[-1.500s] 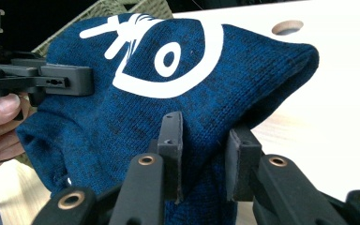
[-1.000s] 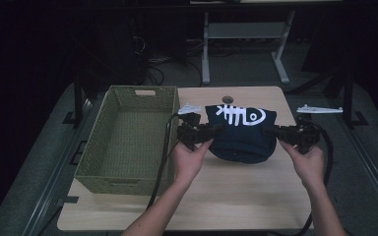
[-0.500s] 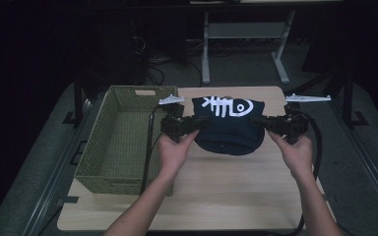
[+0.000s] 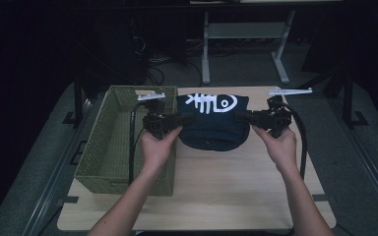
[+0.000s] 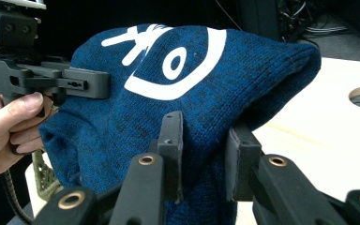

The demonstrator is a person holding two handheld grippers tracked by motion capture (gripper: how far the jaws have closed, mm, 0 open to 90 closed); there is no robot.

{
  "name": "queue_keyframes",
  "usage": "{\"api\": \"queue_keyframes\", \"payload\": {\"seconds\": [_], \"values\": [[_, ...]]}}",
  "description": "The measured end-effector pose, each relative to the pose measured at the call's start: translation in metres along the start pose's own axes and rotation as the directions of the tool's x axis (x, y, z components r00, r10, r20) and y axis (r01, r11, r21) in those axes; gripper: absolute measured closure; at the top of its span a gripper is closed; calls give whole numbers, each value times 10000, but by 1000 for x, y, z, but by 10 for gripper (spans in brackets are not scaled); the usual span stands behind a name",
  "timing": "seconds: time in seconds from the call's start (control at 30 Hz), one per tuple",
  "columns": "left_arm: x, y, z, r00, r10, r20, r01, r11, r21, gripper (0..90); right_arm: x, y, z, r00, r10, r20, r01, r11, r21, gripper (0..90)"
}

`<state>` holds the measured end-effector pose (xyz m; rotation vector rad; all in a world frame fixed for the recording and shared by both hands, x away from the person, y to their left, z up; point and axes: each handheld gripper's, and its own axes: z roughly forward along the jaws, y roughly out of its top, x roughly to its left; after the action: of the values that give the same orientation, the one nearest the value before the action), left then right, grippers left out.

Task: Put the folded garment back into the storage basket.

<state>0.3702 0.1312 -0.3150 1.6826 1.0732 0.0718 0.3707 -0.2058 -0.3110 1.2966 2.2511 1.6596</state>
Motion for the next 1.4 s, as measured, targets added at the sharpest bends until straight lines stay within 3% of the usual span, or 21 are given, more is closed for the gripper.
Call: {"api": "queue_keyframes", "payload": {"seconds": [0.93,1.4], "values": [[51,7,-58,9956,-567,-751,530,9973,-506,662,42,32,66,9960,-438,-783,445,9990,72,715],[80,6,-101,9898,-924,-1088,818,9918,-986,660,68,42,110,9907,-503,-1264,520,9986,100,715]]}}
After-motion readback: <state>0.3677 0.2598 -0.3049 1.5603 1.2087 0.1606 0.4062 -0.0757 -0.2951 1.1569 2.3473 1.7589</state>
